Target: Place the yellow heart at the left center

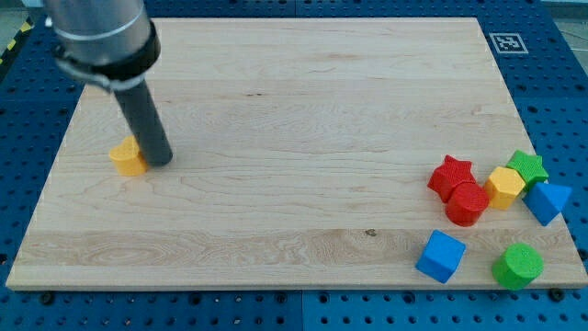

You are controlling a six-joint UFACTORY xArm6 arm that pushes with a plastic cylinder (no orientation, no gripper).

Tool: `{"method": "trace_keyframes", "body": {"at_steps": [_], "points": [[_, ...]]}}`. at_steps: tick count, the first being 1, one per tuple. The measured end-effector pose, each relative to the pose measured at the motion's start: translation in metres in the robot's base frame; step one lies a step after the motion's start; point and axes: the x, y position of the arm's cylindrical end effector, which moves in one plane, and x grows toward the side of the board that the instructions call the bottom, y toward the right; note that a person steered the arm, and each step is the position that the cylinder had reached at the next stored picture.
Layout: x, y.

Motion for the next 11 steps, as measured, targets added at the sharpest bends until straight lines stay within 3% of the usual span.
{"method": "trace_keyframes", "body": {"at_steps": [1, 4, 5, 6, 7, 9, 11], "points": [[0.022, 0.000], [-0.012, -0.096], [0.024, -0.076], [0.033, -0.033], [0.005, -0.020], [-0.032, -0.073], [-0.012, -0.033]]}}
